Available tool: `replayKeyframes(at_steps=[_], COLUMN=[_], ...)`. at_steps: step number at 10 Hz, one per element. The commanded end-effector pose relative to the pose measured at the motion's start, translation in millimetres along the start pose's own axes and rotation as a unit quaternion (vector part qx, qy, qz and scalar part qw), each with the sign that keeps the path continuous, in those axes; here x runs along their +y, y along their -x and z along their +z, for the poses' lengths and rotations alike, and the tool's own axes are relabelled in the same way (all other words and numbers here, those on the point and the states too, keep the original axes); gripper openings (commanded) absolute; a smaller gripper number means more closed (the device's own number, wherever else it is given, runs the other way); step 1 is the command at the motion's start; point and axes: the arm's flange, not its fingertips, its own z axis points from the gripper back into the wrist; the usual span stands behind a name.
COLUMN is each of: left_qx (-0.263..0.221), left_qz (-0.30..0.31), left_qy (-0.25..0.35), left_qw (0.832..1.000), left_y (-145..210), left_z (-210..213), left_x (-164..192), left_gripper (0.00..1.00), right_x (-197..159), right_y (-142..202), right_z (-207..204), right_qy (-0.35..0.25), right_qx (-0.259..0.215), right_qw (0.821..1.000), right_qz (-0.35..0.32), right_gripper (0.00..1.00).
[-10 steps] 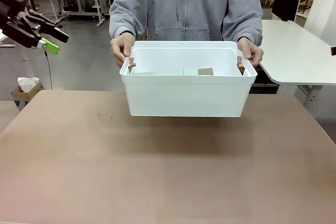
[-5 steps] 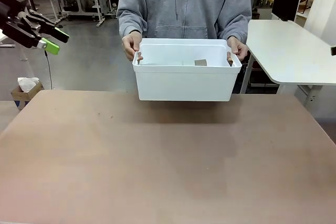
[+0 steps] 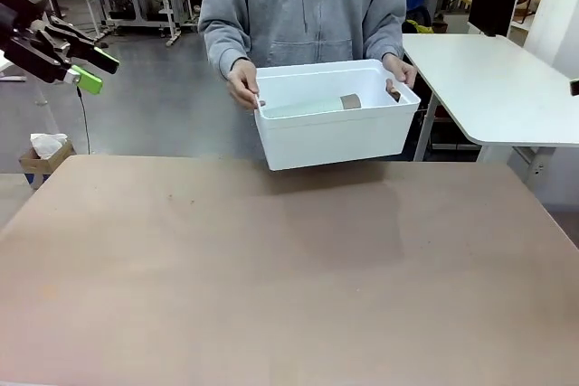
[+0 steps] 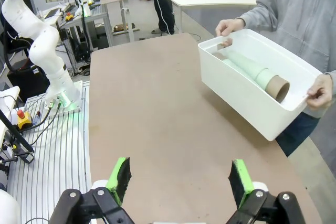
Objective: Stack the cups and store them in the basket.
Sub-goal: Place the stack of Reusable plastic cups into the Pantry Basket.
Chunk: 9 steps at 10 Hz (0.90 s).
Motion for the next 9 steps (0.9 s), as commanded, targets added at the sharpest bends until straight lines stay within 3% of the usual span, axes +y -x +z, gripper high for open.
replayKeyframes(at_steps=[1,9], left_qx=[0.003,0.003], left_qz=[0.003,0.003], left_qy=[0.002,0.002], left_qw=[1.000,1.000], left_y=[-1.9,-1.9], left_z=[0.9,0.9], left_x=[-0.5,-0.5], left_gripper=[1.00,1.00], right_x=[-1.5,-1.5], right_y=[-3.5,-3.5], right_z=[0.2,0.2], right_qy=[0.001,0.001], right_qx=[-0.008,-0.008], right_qw=[1.000,1.000], right_qz=[0.004,0.004], right_gripper=[1.00,1.00])
